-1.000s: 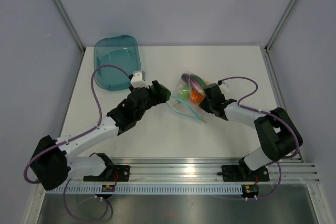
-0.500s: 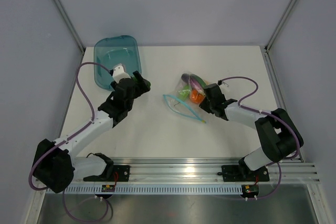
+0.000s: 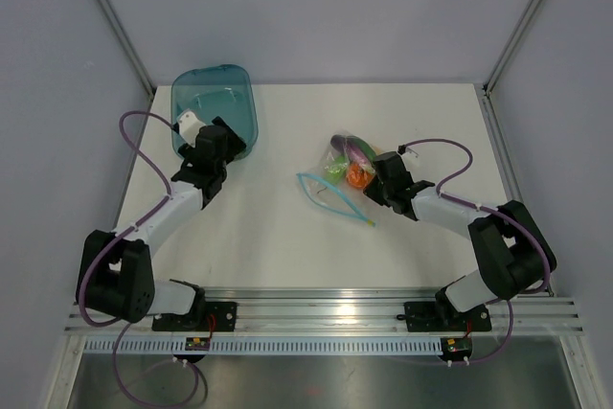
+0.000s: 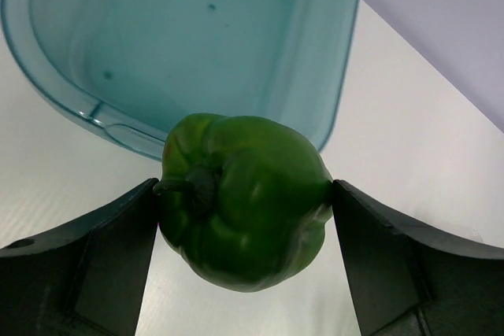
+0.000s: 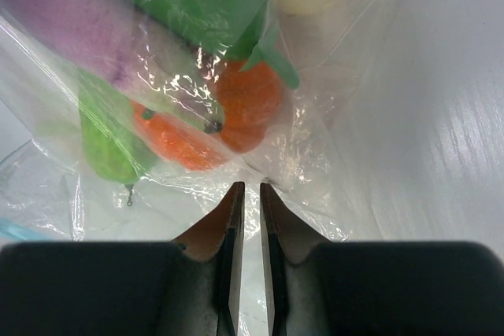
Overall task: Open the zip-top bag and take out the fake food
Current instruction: Place the fake vegetable in the bin.
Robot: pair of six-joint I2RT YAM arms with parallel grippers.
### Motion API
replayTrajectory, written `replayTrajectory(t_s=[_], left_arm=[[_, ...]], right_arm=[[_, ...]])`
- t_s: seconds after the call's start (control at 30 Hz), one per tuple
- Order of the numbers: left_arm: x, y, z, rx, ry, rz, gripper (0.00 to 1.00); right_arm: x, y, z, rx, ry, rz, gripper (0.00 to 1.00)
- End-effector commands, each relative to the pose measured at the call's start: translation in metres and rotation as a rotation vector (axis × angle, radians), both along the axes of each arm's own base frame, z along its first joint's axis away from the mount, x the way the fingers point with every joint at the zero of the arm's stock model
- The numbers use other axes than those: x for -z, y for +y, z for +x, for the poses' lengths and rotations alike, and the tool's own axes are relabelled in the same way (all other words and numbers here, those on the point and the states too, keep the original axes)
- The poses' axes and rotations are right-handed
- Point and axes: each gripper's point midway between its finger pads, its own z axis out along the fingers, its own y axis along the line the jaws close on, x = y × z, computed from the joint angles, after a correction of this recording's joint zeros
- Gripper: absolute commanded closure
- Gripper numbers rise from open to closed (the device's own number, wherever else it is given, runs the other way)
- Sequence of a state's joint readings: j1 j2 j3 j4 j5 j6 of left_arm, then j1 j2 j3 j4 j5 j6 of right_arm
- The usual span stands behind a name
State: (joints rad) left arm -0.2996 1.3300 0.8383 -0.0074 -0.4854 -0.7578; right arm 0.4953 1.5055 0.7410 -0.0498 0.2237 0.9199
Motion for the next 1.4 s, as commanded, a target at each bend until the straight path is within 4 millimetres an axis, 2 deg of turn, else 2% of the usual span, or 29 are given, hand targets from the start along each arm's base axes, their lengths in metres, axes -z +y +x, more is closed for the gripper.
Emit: replayTrajectory(t_s=[0.0, 0.03, 0.23, 0.27, 0.37, 0.4, 0.5, 0.53, 0.6, 0.77, 0.9, 1.0, 1.23, 1.27, 1.37], left_arm=[[-0.025, 0.019, 0.026, -0.079, -0.098, -0.063, 0.67], [-0.021, 0.02, 0.031, -0.082, -0.095, -0.079, 0.7], [-0.035, 0.02, 0.057, -0.089, -0.133, -0.113, 0.7], [-0.026, 0.02, 0.061, -0.095, -0.113, -0.108, 0.7], [-0.026, 0.019, 0.074, -0.103, -0.104, -0.111, 0.7], [-0.017, 0.018, 0.079, -0.103, -0.086, -0.105, 0.7], [-0.021, 0.02, 0.093, -0.111, -0.096, -0.098, 0.7], [-0.012, 0.022, 0.096, -0.116, -0.07, -0.089, 0.71], [-0.012, 0.027, 0.103, -0.125, -0.073, -0.091, 0.7], [0.012, 0.031, 0.113, -0.127, -0.037, -0.132, 0.68], [0.023, 0.031, 0.12, -0.117, -0.005, -0.178, 0.65], [0.023, 0.034, 0.122, -0.125, -0.002, -0.169, 0.53], [0.023, 0.034, 0.125, -0.122, 0.001, -0.165, 0.37], [0.024, 0.034, 0.125, -0.124, 0.003, -0.163, 0.31], [0.023, 0.038, 0.123, -0.14, 0.001, -0.151, 0.23]], right_arm=[[-0.017, 0.002, 0.008, 0.003, -0.053, 0.011, 0.8], [-0.016, 0.003, 0.008, 0.0, -0.053, 0.012, 0.8], [-0.017, 0.006, 0.009, -0.005, -0.052, 0.024, 0.81], [-0.016, 0.007, 0.008, -0.01, -0.048, 0.025, 0.81], [-0.016, 0.009, 0.009, -0.014, -0.047, 0.038, 0.81], [-0.016, 0.01, 0.008, -0.017, -0.046, 0.041, 0.81], [-0.016, 0.012, 0.008, -0.022, -0.045, 0.054, 0.81], [-0.015, 0.013, 0.006, -0.027, -0.04, 0.057, 0.81], [-0.014, 0.014, 0.006, -0.03, -0.037, 0.059, 0.81], [-0.018, 0.014, 0.006, -0.032, -0.045, 0.067, 0.81], [-0.021, 0.014, 0.005, -0.032, -0.052, 0.071, 0.8], [-0.022, 0.014, 0.005, -0.032, -0.055, 0.074, 0.8], [-0.024, 0.014, 0.004, -0.037, -0.057, 0.076, 0.8], [-0.024, 0.015, 0.004, -0.037, -0.058, 0.078, 0.8], [-0.024, 0.015, 0.003, -0.037, -0.058, 0.078, 0.8]])
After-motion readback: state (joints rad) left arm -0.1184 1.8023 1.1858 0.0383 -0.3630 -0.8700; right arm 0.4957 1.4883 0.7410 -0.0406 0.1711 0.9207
